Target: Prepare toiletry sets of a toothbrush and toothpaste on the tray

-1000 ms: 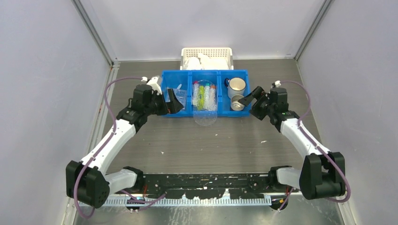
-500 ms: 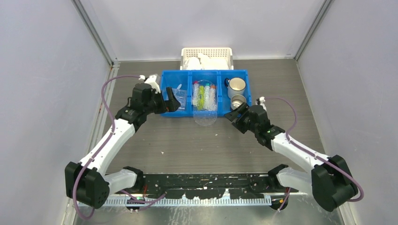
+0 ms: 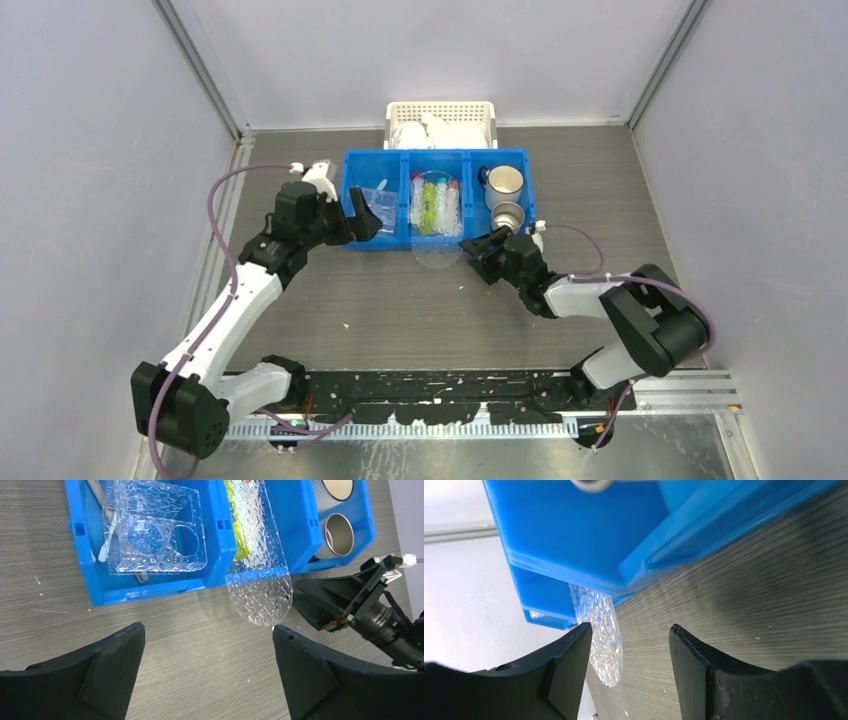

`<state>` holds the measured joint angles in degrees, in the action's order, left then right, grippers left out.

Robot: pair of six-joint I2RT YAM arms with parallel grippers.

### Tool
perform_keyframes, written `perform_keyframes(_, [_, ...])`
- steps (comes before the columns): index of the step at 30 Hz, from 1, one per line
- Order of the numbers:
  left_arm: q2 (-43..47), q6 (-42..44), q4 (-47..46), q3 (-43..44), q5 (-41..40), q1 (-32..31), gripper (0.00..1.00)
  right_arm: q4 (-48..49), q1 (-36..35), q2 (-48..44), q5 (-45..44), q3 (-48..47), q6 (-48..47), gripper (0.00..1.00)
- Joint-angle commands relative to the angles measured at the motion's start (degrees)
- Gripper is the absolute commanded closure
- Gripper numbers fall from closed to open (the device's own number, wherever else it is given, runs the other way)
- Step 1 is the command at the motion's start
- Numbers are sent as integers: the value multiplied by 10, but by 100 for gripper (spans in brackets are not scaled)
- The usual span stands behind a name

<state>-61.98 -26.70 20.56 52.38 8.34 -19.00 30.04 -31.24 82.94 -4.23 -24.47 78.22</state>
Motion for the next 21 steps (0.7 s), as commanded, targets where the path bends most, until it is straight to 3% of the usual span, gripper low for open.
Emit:
perform_keyframes(1, [14,6,4,-8,-1,3,0,138,-26,47,-23,-3,41,36])
perform_keyframes(5, [16,5,4,-11,4,3,0,179,-43,94,-22,-20,52,39])
perform_keyframes(16, [20,0,4,-16,15,3,0,284,-57,177,-27,-44,69,66])
perform_keyframes(21, [21,0,4,-18,18,3,0,294,-57,178,-18,-42,65,98])
